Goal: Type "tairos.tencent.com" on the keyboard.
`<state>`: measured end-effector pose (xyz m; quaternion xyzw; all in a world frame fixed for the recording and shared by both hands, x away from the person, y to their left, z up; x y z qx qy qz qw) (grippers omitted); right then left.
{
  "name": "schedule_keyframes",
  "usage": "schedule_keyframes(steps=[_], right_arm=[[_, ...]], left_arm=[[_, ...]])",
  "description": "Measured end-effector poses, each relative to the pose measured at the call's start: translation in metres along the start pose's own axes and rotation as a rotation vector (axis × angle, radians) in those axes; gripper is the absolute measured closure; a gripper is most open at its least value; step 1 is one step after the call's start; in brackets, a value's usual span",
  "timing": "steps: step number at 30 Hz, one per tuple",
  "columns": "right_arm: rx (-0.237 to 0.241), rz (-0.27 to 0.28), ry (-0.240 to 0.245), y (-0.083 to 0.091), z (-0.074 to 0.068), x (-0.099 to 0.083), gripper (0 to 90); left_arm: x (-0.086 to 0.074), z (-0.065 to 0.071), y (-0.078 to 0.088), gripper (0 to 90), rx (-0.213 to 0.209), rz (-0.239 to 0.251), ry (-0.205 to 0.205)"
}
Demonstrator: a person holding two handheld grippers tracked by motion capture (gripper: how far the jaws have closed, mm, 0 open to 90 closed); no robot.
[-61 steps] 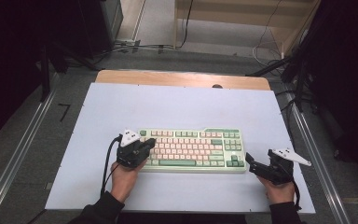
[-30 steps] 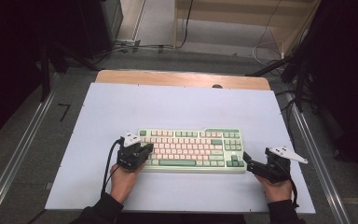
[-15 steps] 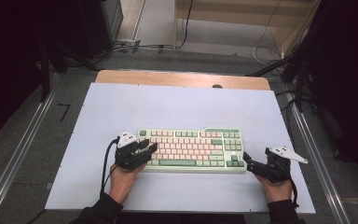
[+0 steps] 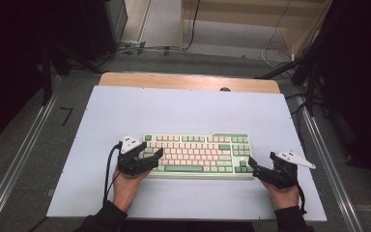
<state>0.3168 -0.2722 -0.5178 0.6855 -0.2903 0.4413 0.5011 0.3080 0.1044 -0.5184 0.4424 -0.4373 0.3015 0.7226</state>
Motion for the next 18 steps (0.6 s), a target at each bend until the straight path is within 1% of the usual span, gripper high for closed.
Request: schedule_keyframes(steps=[5, 10, 14, 18], right_arm=[[0.035, 0.003, 0.012, -0.005, -0.012, 0.003, 16.8], [0.062, 0.000, 0.026, -0.011, -0.023, 0.006, 19.9], [0.067, 0.007, 0.032, -0.016, -0.031, 0.007, 28.2], [0.079, 0.000, 0.037, -0.021, -0.040, 0.007, 35.5]], left_arm=[[-0.001, -0.003, 0.004, 31.8, 0.013, 0.000, -0.003], [-0.002, -0.005, 0.007, 32.4, 0.021, 0.007, 0.006], [-0.003, -0.005, 0.008, 32.8, 0.023, 0.009, 0.004], [-0.003, -0.005, 0.008, 33.2, 0.024, 0.009, -0.001]])
Point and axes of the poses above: each handheld gripper's, and its own axes: y roughly backward along the jaws, x roughly out of its top, z roughly to its right, the point moved 7 cm from there along -y, roughly forward along the jaws, and after that the axes turned 9 degrees about z, right-handed, at the moved point
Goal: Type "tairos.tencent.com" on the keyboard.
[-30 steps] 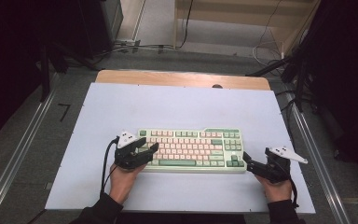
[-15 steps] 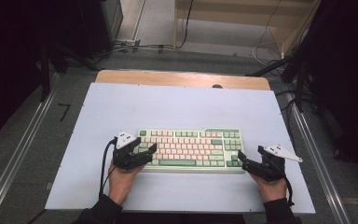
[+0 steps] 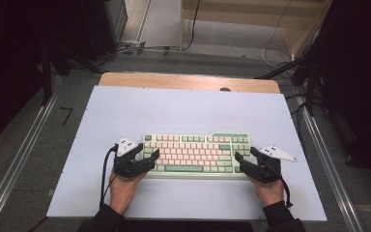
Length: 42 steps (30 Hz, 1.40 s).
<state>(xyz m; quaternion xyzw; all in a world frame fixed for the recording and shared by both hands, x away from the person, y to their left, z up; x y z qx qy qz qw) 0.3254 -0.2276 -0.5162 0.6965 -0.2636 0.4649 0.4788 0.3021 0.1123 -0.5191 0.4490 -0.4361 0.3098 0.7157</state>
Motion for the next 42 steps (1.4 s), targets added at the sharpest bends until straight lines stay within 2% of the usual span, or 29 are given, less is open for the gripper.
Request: schedule_keyframes(steps=[9, 15, 21, 27, 32, 42], right_arm=[[0.023, -0.004, 0.018, -0.011, -0.017, 0.003, 54.1], [0.021, -0.015, 0.029, -0.019, -0.027, 0.005, 72.5], [0.097, -0.031, 0.047, -0.027, -0.040, 0.007, 87.5], [0.162, -0.053, 0.053, -0.038, -0.056, 0.008, 87.8], [0.203, -0.069, 0.088, -0.046, -0.073, 0.008, 87.8], [0.238, -0.096, 0.105, -0.059, -0.093, 0.007, 87.8]], left_arm=[[0.000, 0.001, -0.001, 33.8, 0.002, -0.002, -0.007], [-0.001, 0.000, 0.001, 34.5, 0.004, -0.003, -0.005], [-0.002, -0.001, 0.005, 34.7, 0.010, 0.000, -0.007], [-0.002, -0.004, 0.008, 35.2, 0.016, 0.005, -0.003], [-0.003, -0.004, 0.010, 35.3, 0.019, 0.005, -0.007], [-0.004, -0.005, 0.012, 35.5, 0.023, 0.010, -0.007]])
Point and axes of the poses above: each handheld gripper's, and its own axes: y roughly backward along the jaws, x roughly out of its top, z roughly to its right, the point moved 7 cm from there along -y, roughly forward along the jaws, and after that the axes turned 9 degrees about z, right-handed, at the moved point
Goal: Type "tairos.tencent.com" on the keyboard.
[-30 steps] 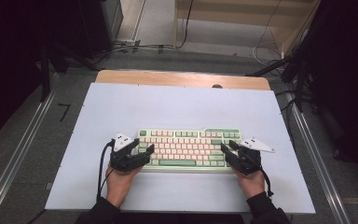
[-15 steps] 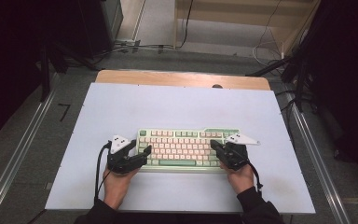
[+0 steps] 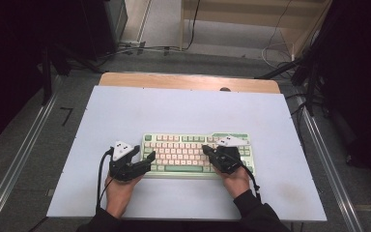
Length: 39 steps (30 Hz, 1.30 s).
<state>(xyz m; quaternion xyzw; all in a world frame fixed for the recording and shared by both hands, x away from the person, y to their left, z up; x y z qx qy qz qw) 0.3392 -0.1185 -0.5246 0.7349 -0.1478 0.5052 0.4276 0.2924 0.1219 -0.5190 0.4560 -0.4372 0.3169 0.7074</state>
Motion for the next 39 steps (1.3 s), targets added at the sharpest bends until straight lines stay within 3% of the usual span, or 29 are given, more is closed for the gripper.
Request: schedule_keyframes(steps=[17, 39], right_arm=[[0.012, -0.023, 0.041, -0.018, -0.012, 0.001, 87.7], [0.012, -0.044, 0.038, -0.022, -0.013, -0.001, 87.7]], left_arm=[[-0.001, -0.001, 0.001, 35.6, 0.003, -0.005, -0.003], [-0.002, 0.000, 0.000, 35.6, -0.004, -0.008, -0.001]])
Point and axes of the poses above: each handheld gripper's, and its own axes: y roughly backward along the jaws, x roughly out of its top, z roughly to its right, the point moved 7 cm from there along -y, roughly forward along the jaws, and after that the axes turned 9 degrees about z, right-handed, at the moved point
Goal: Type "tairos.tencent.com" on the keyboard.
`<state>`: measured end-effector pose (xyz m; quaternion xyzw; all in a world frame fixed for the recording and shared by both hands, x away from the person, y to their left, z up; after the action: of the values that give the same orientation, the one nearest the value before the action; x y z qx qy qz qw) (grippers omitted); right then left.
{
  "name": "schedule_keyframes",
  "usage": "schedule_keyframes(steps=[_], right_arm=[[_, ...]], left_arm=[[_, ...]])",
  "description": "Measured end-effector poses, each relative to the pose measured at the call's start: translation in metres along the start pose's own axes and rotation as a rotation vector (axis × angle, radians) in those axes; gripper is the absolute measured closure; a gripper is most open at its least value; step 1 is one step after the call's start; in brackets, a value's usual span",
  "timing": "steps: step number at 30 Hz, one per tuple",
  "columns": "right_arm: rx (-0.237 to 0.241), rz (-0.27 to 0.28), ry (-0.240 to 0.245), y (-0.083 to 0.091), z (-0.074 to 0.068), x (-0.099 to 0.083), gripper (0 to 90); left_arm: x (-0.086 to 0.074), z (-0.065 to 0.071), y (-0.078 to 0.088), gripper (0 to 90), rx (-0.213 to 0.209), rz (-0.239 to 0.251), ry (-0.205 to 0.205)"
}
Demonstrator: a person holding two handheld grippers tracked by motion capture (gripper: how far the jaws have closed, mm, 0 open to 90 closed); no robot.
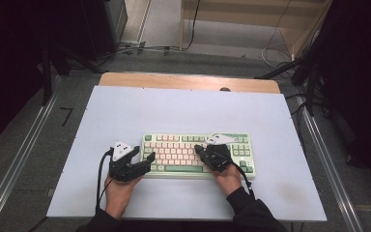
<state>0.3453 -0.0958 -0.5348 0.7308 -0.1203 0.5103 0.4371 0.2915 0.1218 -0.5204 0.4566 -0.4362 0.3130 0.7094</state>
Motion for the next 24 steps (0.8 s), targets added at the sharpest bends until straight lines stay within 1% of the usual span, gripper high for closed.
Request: schedule_keyframes(steps=[4, 8, 12, 14, 16, 18, 21, 24], right_arm=[[0.001, -0.026, 0.000, -0.001, 0.000, -0.002, 87.7], [0.005, -0.008, -0.006, 0.001, -0.001, 0.001, 87.4], [0.014, 0.010, -0.013, 0.004, -0.002, 0.003, 74.8], [0.015, 0.020, -0.026, 0.005, -0.002, 0.005, 60.4], [0.012, 0.030, -0.022, 0.006, -0.001, 0.006, 45.5], [0.012, 0.034, -0.024, 0.007, -0.001, 0.007, 36.7], [0.008, 0.041, -0.025, 0.009, 0.000, 0.008, 29.1], [0.005, 0.039, -0.022, 0.010, 0.001, 0.008, 25.1]], left_arm=[[0.000, 0.000, 0.000, 35.6, -0.002, -0.002, -0.003], [0.000, 0.000, 0.000, 35.6, -0.003, 0.001, -0.001], [0.000, 0.000, 0.000, 35.6, -0.003, 0.001, 0.000], [0.000, 0.001, 0.000, 35.6, -0.007, 0.001, -0.002], [0.001, 0.001, 0.000, 35.6, -0.008, 0.001, -0.003], [0.001, 0.001, 0.000, 35.6, -0.010, 0.002, -0.003], [0.001, 0.001, -0.001, 35.6, -0.011, 0.002, -0.003], [0.002, 0.001, 0.000, 36.8, -0.015, 0.004, -0.001]])
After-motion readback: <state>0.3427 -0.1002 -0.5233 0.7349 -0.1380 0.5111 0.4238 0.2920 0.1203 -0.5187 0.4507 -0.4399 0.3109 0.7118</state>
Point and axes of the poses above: each handheld gripper's, and its own axes: y roughly backward along the jaws, x roughly out of its top, z roughly to its right, the point moved 7 cm from there along -y, roughly forward along the jaws, and after that the axes turned 9 degrees about z, right-handed, at the moved point
